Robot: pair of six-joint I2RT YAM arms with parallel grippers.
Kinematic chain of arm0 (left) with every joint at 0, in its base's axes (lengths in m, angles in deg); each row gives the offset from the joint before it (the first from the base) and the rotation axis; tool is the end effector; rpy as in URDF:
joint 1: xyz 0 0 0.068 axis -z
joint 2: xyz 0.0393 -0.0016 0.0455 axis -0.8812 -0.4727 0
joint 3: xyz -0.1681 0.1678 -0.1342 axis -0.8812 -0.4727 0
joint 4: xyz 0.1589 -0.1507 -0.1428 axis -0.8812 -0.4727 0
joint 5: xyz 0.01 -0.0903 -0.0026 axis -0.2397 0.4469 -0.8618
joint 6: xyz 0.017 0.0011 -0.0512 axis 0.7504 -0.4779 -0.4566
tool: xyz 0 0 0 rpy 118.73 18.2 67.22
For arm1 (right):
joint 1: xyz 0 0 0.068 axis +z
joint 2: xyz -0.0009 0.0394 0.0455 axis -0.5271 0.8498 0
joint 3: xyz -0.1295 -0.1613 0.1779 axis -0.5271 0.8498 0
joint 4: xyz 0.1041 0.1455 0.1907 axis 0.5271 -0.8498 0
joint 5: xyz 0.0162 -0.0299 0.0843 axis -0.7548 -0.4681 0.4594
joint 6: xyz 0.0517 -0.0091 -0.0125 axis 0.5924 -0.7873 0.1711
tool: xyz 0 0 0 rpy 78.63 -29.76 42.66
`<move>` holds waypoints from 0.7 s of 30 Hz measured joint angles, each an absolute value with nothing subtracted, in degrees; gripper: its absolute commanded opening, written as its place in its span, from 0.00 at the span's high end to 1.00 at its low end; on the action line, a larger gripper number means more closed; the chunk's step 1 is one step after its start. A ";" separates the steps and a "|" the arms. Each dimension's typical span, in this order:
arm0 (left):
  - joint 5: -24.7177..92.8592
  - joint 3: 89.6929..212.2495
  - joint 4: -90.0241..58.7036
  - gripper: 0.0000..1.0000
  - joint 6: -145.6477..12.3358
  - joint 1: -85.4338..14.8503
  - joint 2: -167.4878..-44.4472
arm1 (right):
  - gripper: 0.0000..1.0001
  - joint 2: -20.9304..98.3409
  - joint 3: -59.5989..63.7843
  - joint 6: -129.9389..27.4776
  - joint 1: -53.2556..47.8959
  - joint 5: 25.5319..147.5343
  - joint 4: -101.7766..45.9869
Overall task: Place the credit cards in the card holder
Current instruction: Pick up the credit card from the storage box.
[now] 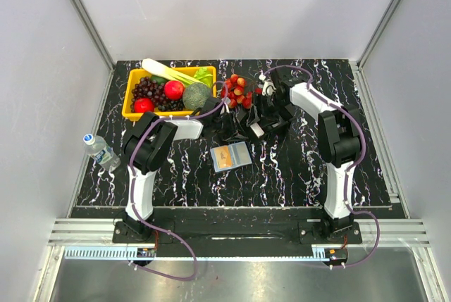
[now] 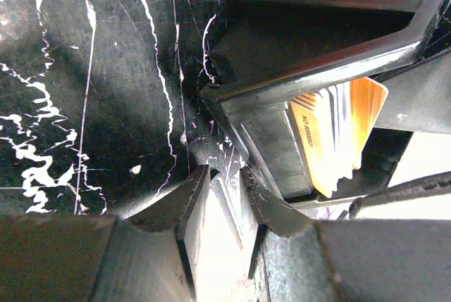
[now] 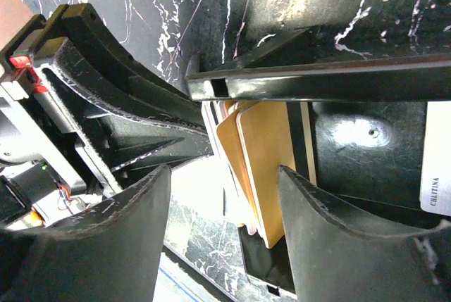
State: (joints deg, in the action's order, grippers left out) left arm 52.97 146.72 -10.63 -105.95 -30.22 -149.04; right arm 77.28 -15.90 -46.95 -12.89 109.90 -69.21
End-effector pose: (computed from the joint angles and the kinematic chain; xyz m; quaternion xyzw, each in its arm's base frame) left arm 0.3532 -0.2361 0.1218 -0.0582 0.8958 -0.4155 0.1469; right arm 0.4068 0.1588 0.1925 -0.1156 0.9401 0.3011 0.1101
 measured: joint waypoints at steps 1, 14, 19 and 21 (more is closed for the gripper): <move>52.94 146.72 -10.63 0.72 -105.95 -30.22 -149.04 | 0.41 77.26 -15.90 -47.22 -12.89 109.74 -69.19; 52.79 146.70 -10.56 0.72 -105.95 -30.18 -149.04 | 0.46 77.26 -16.01 -47.43 -12.93 108.56 -69.58; 52.77 146.70 -10.63 0.72 -105.93 -30.18 -149.04 | 0.46 77.26 -16.77 -47.72 -13.06 108.61 -70.11; 52.77 146.70 -10.63 0.72 -105.93 -30.18 -149.04 | 0.46 77.26 -16.82 -47.70 -13.04 108.63 -70.11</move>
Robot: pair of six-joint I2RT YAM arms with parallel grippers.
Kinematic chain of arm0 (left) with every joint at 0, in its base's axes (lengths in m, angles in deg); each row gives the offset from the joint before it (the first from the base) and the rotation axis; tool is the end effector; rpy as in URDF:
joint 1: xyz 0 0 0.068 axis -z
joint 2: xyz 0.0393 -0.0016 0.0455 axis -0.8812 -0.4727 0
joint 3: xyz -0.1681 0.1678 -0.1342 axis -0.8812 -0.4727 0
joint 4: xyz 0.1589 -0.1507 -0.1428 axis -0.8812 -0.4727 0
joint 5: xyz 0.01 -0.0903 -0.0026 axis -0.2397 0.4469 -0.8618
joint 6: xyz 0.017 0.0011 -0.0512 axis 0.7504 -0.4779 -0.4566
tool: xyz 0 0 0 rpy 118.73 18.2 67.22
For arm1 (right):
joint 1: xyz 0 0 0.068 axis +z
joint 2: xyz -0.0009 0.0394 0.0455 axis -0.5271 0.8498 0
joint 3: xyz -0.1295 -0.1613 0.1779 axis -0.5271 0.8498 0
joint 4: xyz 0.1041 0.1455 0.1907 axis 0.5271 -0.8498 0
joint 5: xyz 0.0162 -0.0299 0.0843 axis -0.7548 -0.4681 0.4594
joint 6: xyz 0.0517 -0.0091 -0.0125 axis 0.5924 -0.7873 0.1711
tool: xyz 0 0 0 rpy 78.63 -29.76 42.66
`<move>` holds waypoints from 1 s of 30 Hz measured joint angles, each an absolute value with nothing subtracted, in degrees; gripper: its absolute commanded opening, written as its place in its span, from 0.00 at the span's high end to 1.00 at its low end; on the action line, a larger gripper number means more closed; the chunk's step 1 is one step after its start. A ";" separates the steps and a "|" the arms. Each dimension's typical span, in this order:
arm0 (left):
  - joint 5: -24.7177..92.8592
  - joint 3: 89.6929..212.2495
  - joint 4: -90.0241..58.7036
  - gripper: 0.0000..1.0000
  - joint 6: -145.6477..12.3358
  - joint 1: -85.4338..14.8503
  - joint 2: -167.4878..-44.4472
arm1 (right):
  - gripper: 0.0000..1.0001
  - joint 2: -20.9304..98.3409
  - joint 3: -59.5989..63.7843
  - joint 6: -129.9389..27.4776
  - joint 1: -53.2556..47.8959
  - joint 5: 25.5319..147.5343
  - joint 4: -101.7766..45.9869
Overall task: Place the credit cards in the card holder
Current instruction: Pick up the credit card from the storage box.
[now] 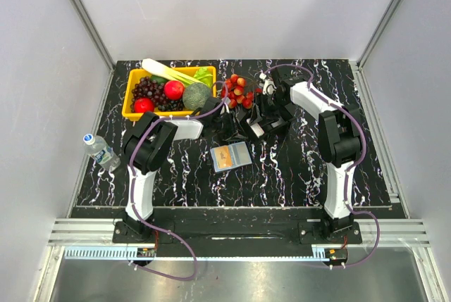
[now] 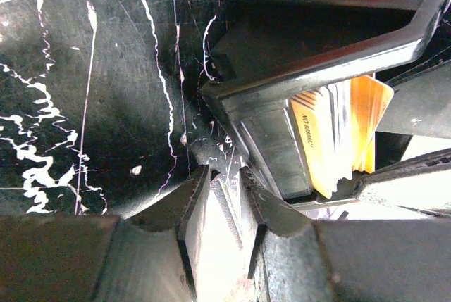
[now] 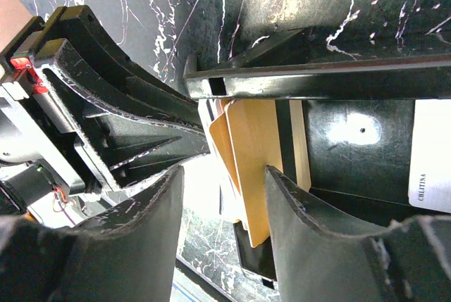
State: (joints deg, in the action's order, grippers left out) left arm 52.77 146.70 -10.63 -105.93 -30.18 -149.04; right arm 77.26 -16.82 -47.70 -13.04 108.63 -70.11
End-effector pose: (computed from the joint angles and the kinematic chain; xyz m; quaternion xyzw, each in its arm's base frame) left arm 0.3531 -0.2363 0.1216 -0.0585 0.8961 -0.4143 0.1479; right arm 0.4084 0.1574 0.1962 -0.1187 0.9424 0.2903 0.1160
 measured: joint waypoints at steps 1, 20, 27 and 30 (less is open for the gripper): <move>52.77 146.70 -10.61 0.72 -105.93 -30.18 -149.04 | 0.46 77.26 -16.82 -47.70 -13.04 108.67 -70.11; 52.77 146.70 -10.67 0.72 -105.93 -30.18 -149.04 | 0.52 74.66 -16.82 -47.50 -13.04 110.05 -70.24; 52.77 146.70 -10.63 0.72 -105.93 -30.18 -149.04 | 0.59 74.61 -16.82 -47.24 -13.04 109.96 -70.50; 52.79 146.70 -10.63 0.72 -105.93 -30.18 -149.04 | 0.60 74.61 -16.82 -47.26 -13.04 109.74 -70.65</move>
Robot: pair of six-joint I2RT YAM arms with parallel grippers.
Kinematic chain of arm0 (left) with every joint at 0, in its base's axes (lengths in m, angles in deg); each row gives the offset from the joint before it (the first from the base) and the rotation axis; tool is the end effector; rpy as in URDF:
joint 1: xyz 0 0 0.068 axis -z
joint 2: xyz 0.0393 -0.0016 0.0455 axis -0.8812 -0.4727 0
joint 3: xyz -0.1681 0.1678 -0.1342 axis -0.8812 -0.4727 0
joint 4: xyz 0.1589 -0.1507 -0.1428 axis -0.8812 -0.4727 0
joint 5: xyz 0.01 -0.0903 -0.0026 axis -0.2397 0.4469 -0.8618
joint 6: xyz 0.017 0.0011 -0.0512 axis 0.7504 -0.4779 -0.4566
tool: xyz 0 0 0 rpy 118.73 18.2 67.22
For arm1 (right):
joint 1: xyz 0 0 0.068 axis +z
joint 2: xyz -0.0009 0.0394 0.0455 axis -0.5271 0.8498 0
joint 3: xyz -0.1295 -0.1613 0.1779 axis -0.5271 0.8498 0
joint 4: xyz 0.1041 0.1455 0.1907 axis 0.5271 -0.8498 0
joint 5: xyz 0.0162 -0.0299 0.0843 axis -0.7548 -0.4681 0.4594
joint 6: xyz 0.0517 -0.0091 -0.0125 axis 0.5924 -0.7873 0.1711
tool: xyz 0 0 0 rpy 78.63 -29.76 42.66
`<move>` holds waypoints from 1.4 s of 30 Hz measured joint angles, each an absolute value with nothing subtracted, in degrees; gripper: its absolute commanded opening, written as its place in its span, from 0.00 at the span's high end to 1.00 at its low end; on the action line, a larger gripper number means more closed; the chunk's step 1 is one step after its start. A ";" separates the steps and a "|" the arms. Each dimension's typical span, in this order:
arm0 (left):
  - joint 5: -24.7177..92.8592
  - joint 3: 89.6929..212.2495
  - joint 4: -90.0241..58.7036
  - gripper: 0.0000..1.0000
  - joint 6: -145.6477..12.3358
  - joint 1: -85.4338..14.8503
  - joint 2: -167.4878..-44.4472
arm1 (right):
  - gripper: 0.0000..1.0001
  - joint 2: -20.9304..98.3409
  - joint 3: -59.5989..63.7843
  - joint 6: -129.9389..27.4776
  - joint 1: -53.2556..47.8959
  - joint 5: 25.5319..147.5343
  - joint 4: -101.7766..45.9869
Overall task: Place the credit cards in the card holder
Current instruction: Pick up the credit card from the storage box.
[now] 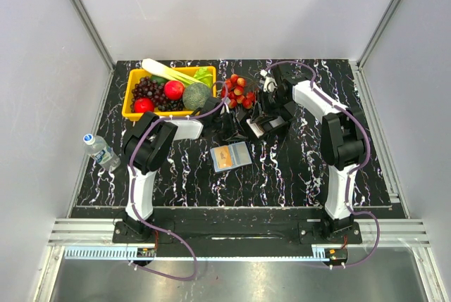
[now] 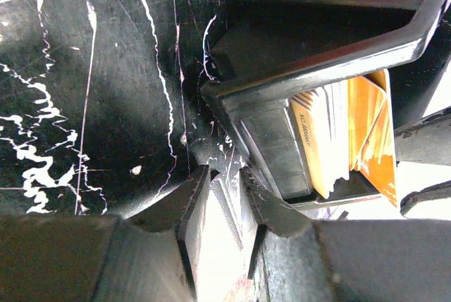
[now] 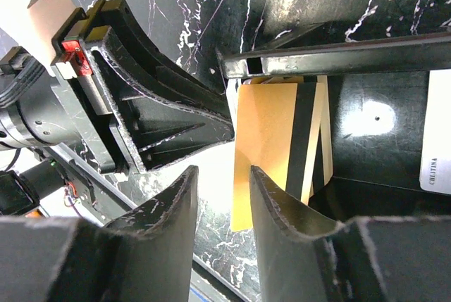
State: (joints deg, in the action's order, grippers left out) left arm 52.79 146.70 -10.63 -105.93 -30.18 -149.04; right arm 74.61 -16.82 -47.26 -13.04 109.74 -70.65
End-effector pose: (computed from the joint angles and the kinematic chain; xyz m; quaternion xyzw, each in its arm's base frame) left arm 0.3531 -0.2363 0.1216 -0.0584 0.8961 -0.4144 0.1478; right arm 0.4032 0.1563 0.2153 -0.1213 0.9364 0.3030 0.1291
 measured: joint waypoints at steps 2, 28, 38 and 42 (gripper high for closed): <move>52.77 146.70 -10.63 0.72 -105.93 -30.18 -149.04 | 0.60 74.61 -16.82 -47.28 -13.04 109.52 -70.91; 52.81 146.70 -10.52 0.72 -105.97 -30.18 -149.04 | 0.30 74.66 -17.34 -49.53 -11.82 103.75 -75.33; 52.84 146.70 -10.54 0.72 -105.95 -30.18 -149.04 | 0.14 76.69 -21.97 -49.79 -13.55 101.39 -74.50; 52.84 146.72 -10.54 0.72 -105.95 -30.18 -149.04 | 0.13 80.67 -22.24 -50.19 -14.68 102.62 -74.26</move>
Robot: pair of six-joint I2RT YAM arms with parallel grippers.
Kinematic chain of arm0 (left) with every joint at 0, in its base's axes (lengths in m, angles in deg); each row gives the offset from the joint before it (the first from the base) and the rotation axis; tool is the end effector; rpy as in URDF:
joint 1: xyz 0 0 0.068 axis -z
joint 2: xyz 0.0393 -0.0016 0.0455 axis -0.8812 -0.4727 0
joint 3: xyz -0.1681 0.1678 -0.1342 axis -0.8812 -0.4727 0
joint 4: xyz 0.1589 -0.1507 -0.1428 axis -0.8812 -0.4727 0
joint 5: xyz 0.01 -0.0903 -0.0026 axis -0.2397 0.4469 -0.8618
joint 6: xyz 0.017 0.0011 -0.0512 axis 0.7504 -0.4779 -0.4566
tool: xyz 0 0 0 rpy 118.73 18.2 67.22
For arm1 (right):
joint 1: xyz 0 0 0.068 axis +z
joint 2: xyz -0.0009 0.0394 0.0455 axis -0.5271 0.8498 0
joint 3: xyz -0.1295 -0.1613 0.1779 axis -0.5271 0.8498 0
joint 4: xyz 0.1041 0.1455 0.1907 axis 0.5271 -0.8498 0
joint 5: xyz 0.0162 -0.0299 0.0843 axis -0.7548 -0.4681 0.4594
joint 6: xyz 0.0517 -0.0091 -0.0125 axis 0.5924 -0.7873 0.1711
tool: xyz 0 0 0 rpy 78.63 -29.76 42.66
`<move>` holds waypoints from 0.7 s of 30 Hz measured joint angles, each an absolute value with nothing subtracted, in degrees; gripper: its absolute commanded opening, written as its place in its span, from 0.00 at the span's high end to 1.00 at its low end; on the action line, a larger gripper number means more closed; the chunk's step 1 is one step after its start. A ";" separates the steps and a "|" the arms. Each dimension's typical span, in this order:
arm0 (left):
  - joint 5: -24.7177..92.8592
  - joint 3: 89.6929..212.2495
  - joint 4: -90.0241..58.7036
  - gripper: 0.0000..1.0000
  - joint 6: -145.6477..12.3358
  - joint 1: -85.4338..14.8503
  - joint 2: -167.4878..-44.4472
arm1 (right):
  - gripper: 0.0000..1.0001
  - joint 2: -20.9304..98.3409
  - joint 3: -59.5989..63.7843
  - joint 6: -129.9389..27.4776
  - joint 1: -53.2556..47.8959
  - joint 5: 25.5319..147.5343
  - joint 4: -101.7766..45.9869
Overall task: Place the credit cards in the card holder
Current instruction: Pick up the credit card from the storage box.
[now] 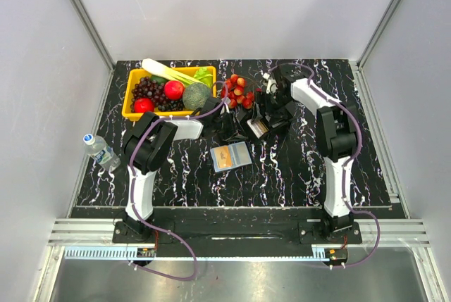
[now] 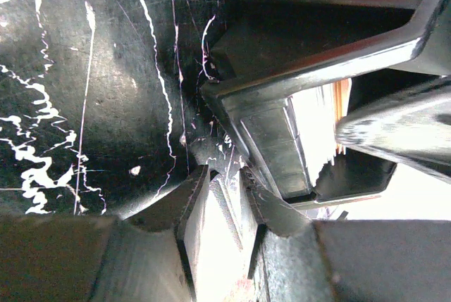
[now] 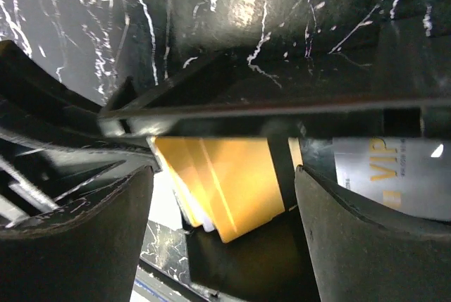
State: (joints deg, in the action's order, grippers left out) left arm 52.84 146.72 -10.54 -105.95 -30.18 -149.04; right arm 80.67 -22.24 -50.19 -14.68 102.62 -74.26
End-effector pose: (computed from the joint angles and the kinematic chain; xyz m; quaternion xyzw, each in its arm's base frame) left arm 0.3532 -0.2364 0.1219 -0.0581 0.8957 -0.4152 0.1481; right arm 0.4251 0.1460 0.1938 -0.1135 0.9578 0.2344 0.1218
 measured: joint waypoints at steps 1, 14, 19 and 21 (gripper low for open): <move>52.84 146.72 -10.54 0.72 -105.95 -30.18 -149.04 | 0.13 81.63 -22.24 -50.28 -14.90 103.08 -74.26; 53.08 147.51 -10.80 0.72 -105.93 -30.20 -149.58 | 0.20 83.92 -21.67 -51.61 -14.53 112.04 -74.15; 53.08 147.71 -10.96 0.72 -105.93 -30.20 -149.67 | 0.21 83.90 -21.56 -51.63 -14.29 114.11 -74.17; 53.08 147.71 -10.96 0.72 -105.93 -30.20 -149.67 | 0.20 83.82 -21.41 -51.59 -14.29 113.98 -74.08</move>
State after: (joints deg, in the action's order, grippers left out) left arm 53.08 147.71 -10.96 -105.93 -30.20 -149.67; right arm 83.82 -21.41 -51.59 -14.29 113.98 -74.08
